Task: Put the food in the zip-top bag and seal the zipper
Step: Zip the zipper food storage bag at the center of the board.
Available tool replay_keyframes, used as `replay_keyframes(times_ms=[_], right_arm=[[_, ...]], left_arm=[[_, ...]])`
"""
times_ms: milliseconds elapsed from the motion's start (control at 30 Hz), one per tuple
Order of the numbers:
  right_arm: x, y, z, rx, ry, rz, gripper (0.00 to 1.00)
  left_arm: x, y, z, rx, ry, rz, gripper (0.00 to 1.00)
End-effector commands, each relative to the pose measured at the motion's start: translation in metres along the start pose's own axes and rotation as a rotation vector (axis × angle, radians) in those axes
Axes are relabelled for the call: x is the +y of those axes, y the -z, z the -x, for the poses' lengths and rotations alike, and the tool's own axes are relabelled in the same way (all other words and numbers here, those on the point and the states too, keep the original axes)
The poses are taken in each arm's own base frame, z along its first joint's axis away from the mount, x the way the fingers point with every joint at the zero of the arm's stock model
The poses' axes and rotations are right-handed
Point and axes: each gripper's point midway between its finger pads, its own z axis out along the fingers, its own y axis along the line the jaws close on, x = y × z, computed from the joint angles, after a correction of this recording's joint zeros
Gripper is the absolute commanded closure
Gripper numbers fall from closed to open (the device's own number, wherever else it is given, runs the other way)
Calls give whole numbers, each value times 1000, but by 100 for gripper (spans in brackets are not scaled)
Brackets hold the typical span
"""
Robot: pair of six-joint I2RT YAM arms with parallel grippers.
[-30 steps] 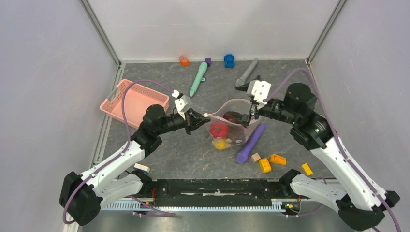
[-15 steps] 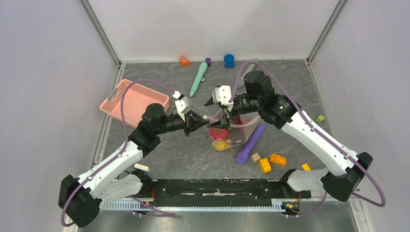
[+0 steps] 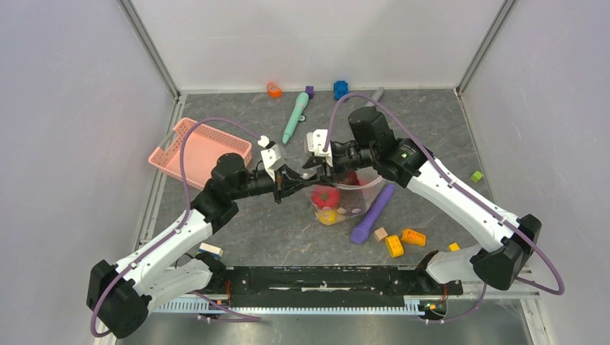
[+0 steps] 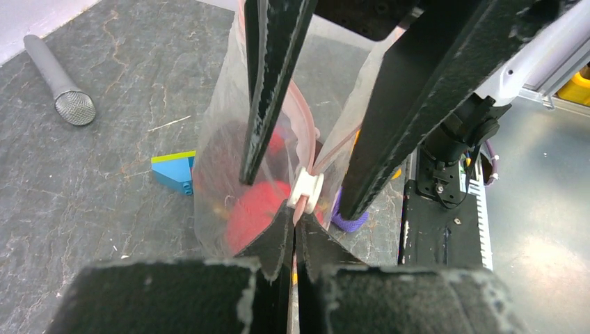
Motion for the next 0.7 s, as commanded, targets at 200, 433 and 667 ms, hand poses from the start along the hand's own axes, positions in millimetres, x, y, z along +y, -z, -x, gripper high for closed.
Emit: replay_keyframes(times_ms=[200, 433, 667], right_arm=[[-8, 1, 14, -4, 24, -34, 100], [-20, 10, 0, 67, 19, -133, 100], [-26, 19, 4, 51, 17, -209, 100]], left_arm=[[-5, 1, 26, -50, -75, -33, 98], [3, 5, 26, -63, -67, 34, 98], [8, 15, 23, -82, -54, 105, 98]])
